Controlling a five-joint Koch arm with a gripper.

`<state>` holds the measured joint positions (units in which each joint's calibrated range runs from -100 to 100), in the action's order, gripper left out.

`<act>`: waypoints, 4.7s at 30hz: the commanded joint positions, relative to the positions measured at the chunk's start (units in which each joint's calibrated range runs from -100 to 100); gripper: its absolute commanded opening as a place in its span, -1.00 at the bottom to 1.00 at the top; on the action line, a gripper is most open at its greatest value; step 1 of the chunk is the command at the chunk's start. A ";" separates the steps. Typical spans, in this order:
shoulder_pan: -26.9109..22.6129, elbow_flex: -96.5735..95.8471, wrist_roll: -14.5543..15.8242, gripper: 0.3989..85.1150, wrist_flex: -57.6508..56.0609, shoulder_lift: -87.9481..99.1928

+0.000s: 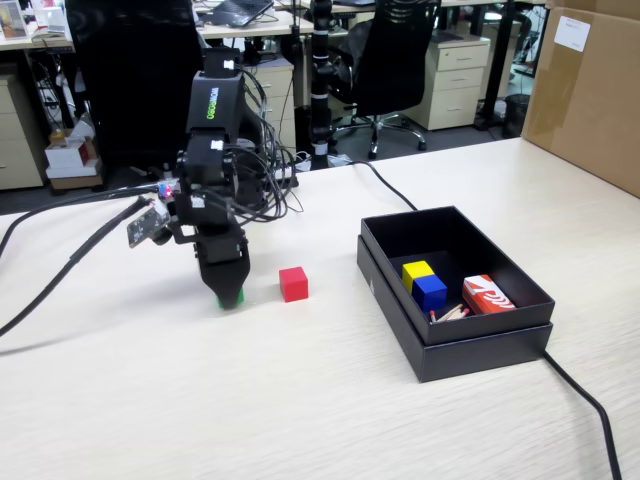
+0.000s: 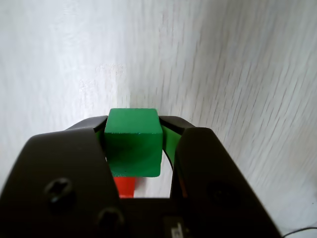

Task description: Put the green cube on top of the red cube

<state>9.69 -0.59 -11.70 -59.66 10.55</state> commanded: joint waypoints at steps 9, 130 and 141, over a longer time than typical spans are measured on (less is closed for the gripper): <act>-6.98 -7.20 7.67 -0.99 -0.69 34.14; -8.99 -9.02 9.87 0.17 4.15 41.83; -8.50 -20.44 9.87 0.20 4.07 63.63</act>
<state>1.25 -22.32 -1.68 -56.79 68.54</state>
